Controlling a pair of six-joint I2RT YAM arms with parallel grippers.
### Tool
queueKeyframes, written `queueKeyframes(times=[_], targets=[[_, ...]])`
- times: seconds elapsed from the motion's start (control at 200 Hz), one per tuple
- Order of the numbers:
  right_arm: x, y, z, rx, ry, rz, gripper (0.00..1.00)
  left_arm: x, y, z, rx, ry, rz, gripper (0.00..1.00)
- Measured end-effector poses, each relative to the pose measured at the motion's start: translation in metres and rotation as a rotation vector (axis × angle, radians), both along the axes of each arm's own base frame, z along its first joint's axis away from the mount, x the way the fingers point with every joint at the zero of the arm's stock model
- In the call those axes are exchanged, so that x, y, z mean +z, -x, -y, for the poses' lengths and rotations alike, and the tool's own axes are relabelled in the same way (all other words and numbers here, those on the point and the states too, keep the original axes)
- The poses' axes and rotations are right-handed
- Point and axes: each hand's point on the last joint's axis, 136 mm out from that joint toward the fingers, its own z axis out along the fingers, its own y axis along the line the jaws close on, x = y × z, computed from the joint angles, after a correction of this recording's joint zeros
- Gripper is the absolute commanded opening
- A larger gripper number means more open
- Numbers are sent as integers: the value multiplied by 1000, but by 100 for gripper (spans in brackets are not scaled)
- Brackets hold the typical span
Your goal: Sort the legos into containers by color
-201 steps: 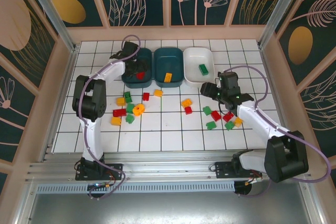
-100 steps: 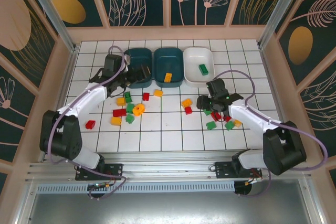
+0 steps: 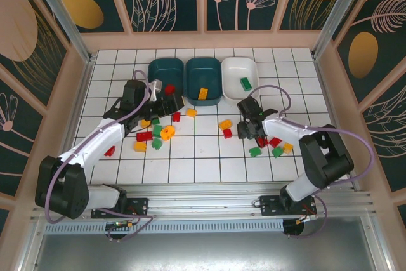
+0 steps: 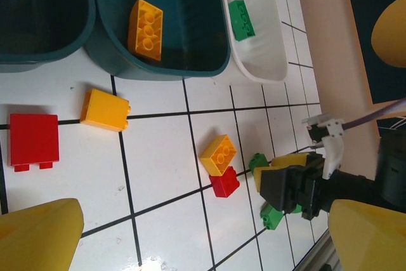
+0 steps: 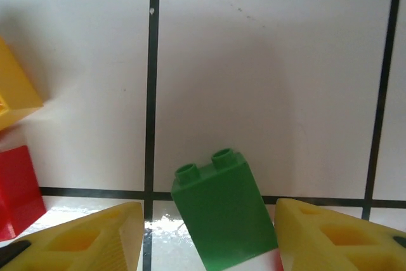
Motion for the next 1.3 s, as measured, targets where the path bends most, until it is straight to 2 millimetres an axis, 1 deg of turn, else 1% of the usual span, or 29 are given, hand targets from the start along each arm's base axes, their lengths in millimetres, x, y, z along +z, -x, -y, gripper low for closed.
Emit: queueKeyframes(times=[0.09, 0.15, 0.285, 0.36, 0.45, 0.525, 0.596, 0.636, 0.646, 0.711, 0.716, 0.751, 0.821, 0.856, 0.891, 0.926, 0.966, 1.001, 1.061, 1.076, 1.136, 1.221, 1.256, 1.281, 1.291, 1.296], targets=[[-9, 1, 3, 12, 20, -25, 46, 0, 0, 1, -3, 3, 0, 99], [-12, 1, 6, 6, 25, -36, 43, 0, 0, 1, -4, 3, -1, 98], [-11, -4, 8, 3, 11, -27, 32, 1, 0, 1, -4, 3, -1, 98], [-9, -9, 8, -2, -1, -16, 29, 1, 1, 1, -7, 5, -1, 98], [-6, -14, 4, -4, -24, -1, 27, 1, 1, 1, -8, 6, -2, 99], [1, -20, 0, -3, -40, 21, 26, 1, 1, 1, -5, 4, -1, 99], [18, -30, -5, -4, -69, 68, 26, -1, -3, -3, 23, -16, 2, 98], [35, -39, -10, -5, -93, 114, 26, -3, -6, -9, 65, -38, 3, 98], [37, -40, -10, -4, -94, 118, 26, -4, -7, -11, 74, -43, 5, 98], [71, -57, -17, -11, -130, 210, 25, -3, -10, -23, 148, -72, 19, 98], [71, -57, -17, -11, -130, 210, 25, -3, -10, -24, 153, -74, 19, 99], [93, -69, -20, -18, -144, 271, 26, -2, -10, -30, 189, -86, 30, 99], [124, -91, -22, -33, -164, 367, 26, 0, -9, -41, 248, -101, 47, 99], [134, -101, -22, -41, -167, 399, 26, 1, -9, -45, 268, -108, 52, 99], [140, -110, -21, -50, -167, 416, 26, -1, -9, -48, 282, -119, 51, 99], [144, -124, -20, -63, -163, 428, 26, -2, -9, -50, 294, -128, 49, 98], [143, -139, -18, -75, -156, 431, 26, -5, -9, -52, 303, -136, 46, 98], [138, -153, -15, -84, -147, 428, 27, -9, -7, -55, 310, -142, 44, 99], [123, -173, -10, -101, -129, 405, 28, -15, -1, -59, 319, -148, 39, 99], [117, -178, -8, -105, -125, 393, 28, -16, 1, -59, 320, -149, 39, 98], [98, -191, -3, -120, -109, 361, 29, -19, 7, -62, 325, -152, 40, 98], [77, -202, 0, -133, -88, 316, 31, -15, 9, -65, 334, -150, 55, 99], [70, -206, 0, -135, -83, 301, 34, -13, 9, -66, 338, -149, 62, 98], [68, -210, -1, -135, -82, 296, 41, -12, 8, -66, 340, -149, 64, 99], [66, -211, -2, -132, -82, 294, 43, -12, 8, -66, 340, -148, 66, 98], [66, -211, -2, -133, -82, 293, 45, -12, 8, -66, 340, -148, 66, 99]])
